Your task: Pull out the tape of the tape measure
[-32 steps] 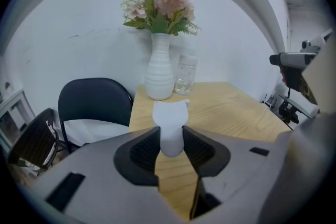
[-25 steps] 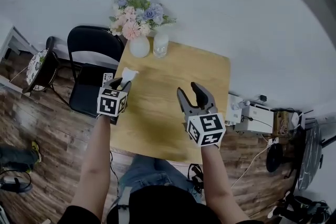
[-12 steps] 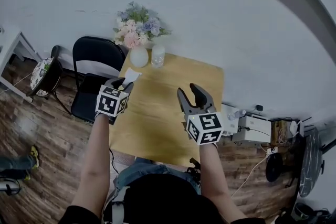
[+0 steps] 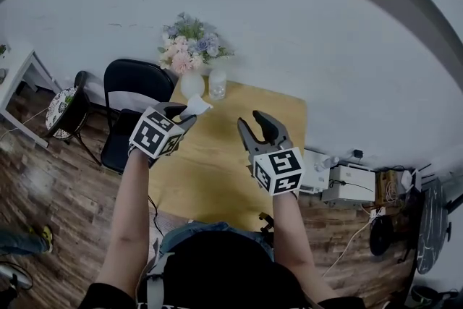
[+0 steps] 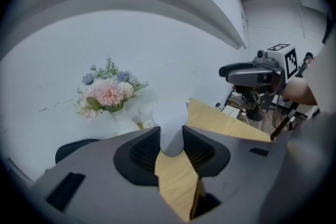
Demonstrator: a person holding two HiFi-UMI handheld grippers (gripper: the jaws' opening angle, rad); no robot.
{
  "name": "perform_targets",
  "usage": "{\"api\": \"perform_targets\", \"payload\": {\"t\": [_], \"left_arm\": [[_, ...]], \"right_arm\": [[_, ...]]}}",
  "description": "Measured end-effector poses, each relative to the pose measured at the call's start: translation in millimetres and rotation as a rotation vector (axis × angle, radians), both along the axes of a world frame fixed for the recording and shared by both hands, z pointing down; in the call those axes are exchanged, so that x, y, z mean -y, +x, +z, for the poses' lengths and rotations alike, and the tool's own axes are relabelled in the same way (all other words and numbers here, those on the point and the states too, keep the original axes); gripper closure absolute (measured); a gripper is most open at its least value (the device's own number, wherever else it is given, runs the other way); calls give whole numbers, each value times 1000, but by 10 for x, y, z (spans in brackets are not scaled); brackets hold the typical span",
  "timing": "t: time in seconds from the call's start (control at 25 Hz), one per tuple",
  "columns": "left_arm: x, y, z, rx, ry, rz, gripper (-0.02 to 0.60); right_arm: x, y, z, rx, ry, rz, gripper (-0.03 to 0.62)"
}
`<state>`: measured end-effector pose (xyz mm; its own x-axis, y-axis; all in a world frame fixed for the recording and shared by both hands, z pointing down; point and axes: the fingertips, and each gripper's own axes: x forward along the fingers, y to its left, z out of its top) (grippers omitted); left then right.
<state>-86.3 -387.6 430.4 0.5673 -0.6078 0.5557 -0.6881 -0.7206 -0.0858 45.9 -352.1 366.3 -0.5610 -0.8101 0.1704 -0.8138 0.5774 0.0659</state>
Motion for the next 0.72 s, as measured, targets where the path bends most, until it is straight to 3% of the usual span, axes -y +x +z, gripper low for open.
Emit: {"api": "perform_targets", "payload": {"t": [0.24, 0.44, 0.72], "left_arm": [[-89, 224, -260, 13, 8, 141, 440], [-235, 343, -363, 47, 9, 254, 440], [-389, 376, -430, 36, 2, 318, 440]], "right_arm": [[-25, -222, 18, -53, -6, -78, 437], [-45, -428, 67, -157, -11, -124, 462], [-83, -540, 94, -195, -6, -156, 542]]}}
